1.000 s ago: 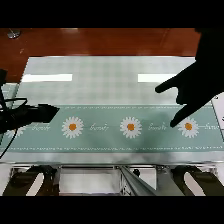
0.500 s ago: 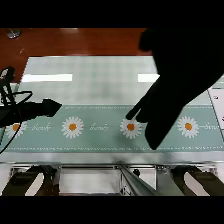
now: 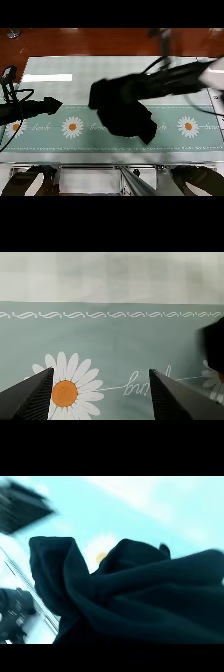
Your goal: Fold the shirts.
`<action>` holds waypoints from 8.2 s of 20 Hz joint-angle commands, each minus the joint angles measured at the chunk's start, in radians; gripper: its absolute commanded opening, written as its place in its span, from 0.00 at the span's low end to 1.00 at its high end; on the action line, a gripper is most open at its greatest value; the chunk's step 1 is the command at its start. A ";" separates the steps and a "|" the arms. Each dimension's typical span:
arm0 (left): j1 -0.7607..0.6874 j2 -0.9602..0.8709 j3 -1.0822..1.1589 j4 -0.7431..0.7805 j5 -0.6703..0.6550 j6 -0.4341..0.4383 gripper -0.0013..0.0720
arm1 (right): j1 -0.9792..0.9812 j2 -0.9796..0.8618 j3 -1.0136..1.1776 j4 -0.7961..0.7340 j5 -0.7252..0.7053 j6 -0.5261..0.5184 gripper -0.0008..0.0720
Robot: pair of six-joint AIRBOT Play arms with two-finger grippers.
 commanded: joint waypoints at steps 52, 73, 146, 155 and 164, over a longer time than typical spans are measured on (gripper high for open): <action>0.056 -0.236 0.583 -0.471 -0.059 0.312 0.04 | -0.546 0.124 0.292 -0.123 0.193 -0.028 0.05; 0.176 0.090 0.694 -0.005 -0.264 0.119 0.04 | -0.546 0.519 0.245 -0.290 0.588 0.024 0.05; 0.316 -0.273 0.878 -0.500 -0.099 0.292 0.04 | -0.830 0.055 0.495 0.090 0.167 -0.136 0.05; 0.315 0.002 1.152 0.094 -0.134 0.099 0.04 | -0.830 0.497 0.589 -0.272 0.326 0.025 0.05; 0.197 0.161 0.887 0.270 -0.266 0.046 0.04 | -0.830 0.564 0.468 -0.283 0.595 0.068 0.05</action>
